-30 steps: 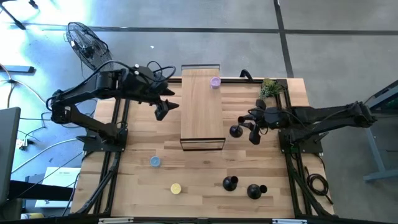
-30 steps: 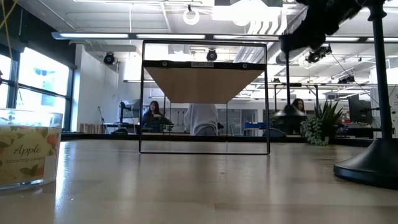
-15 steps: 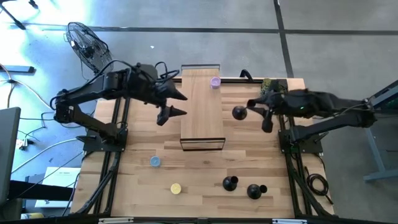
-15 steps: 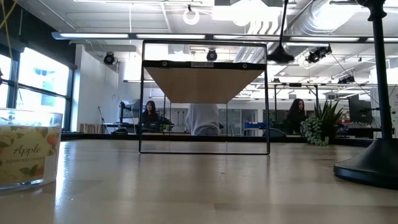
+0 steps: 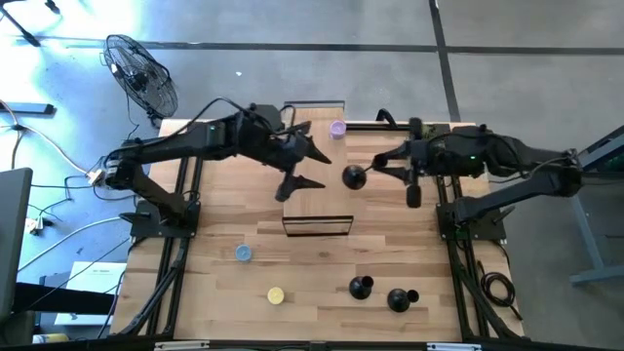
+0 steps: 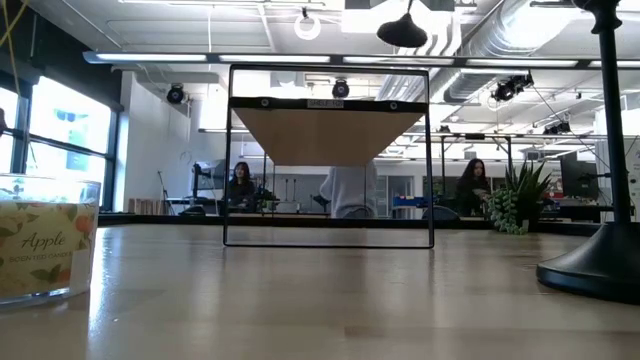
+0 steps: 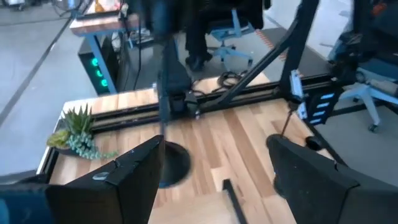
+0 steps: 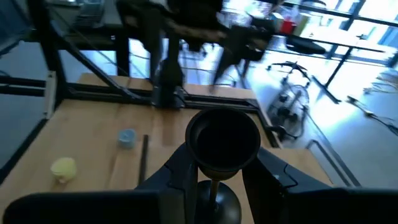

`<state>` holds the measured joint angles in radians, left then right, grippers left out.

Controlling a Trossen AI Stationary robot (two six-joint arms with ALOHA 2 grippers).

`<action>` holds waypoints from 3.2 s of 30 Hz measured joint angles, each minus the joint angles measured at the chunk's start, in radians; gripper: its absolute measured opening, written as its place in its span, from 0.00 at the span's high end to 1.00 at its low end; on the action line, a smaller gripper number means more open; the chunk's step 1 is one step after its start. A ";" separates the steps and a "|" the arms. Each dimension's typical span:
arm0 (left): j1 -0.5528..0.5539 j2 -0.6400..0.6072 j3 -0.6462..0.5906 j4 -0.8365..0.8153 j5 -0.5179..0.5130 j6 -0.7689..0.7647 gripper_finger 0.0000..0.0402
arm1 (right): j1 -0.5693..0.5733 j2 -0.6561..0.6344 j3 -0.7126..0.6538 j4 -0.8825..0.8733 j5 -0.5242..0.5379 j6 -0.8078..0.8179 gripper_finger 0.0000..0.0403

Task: Pick & Place candle stick holders
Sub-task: Put the top black candle holder on the shelf

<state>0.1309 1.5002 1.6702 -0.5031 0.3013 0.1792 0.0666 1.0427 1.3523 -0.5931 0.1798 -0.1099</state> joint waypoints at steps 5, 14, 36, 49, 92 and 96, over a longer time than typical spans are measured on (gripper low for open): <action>0.000 0.022 0.000 0.023 -0.062 -0.061 0.29 | 0.000 0.085 0.057 0.014 -0.062 -0.006 0.78; 0.000 0.029 0.000 0.029 -0.003 -0.113 0.29 | 0.002 0.197 0.157 0.032 -0.084 -0.076 0.78; 0.000 0.029 0.000 0.032 -0.003 -0.124 0.33 | 0.002 0.279 0.259 0.045 -0.132 -0.116 0.78; 0.000 0.050 -0.001 0.043 -0.009 -0.079 0.58 | 0.002 0.279 0.259 0.044 -0.138 -0.124 0.78; 0.000 0.070 0.000 0.058 -0.097 -0.085 0.98 | 0.227 0.193 0.257 0.152 0.286 -0.390 0.34; 0.000 0.045 0.000 0.087 -0.115 -0.092 0.98 | 0.301 0.149 0.257 0.149 0.351 -0.353 0.34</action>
<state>0.1310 1.5455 1.6699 -0.4157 0.1858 0.0868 0.3672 1.1917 1.6089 -0.4445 0.5313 -0.4630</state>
